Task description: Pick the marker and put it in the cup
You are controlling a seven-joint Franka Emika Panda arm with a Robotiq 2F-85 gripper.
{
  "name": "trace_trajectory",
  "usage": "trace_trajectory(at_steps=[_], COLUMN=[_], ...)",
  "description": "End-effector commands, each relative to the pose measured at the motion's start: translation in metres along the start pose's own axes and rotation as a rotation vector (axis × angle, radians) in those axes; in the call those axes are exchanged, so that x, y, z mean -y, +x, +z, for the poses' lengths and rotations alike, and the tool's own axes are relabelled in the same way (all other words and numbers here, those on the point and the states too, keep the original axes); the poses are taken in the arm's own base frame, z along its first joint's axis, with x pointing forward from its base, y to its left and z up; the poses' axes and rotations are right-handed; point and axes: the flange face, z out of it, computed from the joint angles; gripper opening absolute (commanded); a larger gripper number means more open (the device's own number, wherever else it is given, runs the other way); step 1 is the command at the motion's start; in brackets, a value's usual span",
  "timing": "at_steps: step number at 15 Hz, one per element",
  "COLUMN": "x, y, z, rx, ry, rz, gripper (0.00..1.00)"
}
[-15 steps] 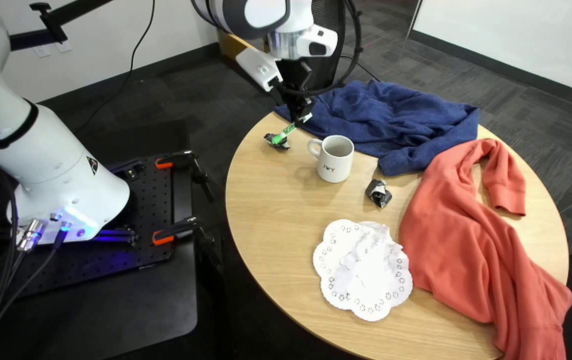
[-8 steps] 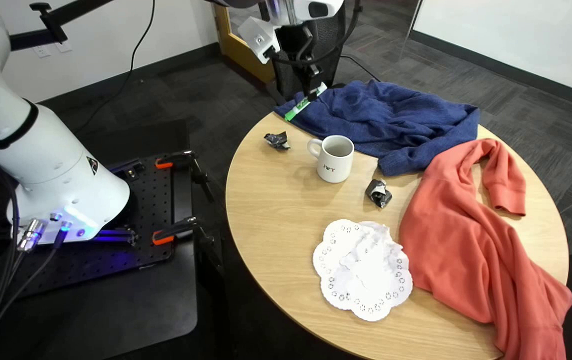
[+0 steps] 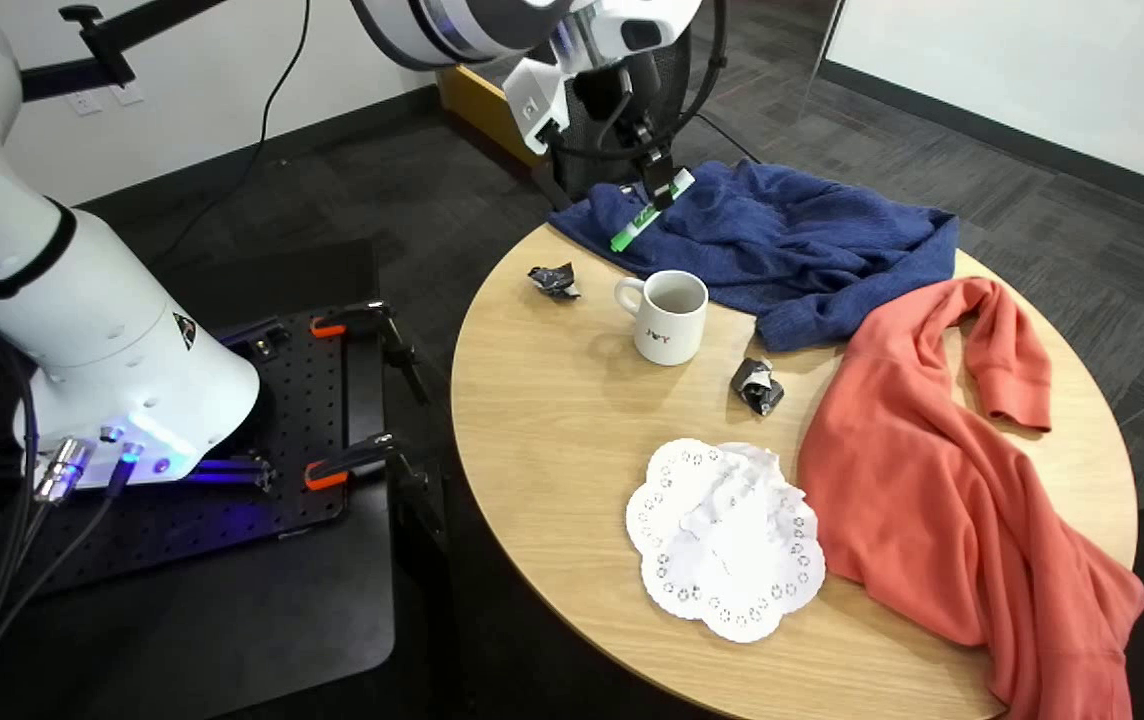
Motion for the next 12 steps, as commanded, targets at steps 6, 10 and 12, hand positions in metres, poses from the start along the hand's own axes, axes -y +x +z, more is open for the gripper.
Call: trace_trajectory(at_steps=[6, 10, 12], x=[0.009, 0.019, 0.025], y=[0.006, 0.004, 0.004], z=[0.032, 0.047, 0.054], rx=[-0.091, -0.122, -0.143], ry=[-0.047, -0.074, -0.085], rz=[0.102, 0.135, 0.153], gripper=[0.05, 0.05, 0.05])
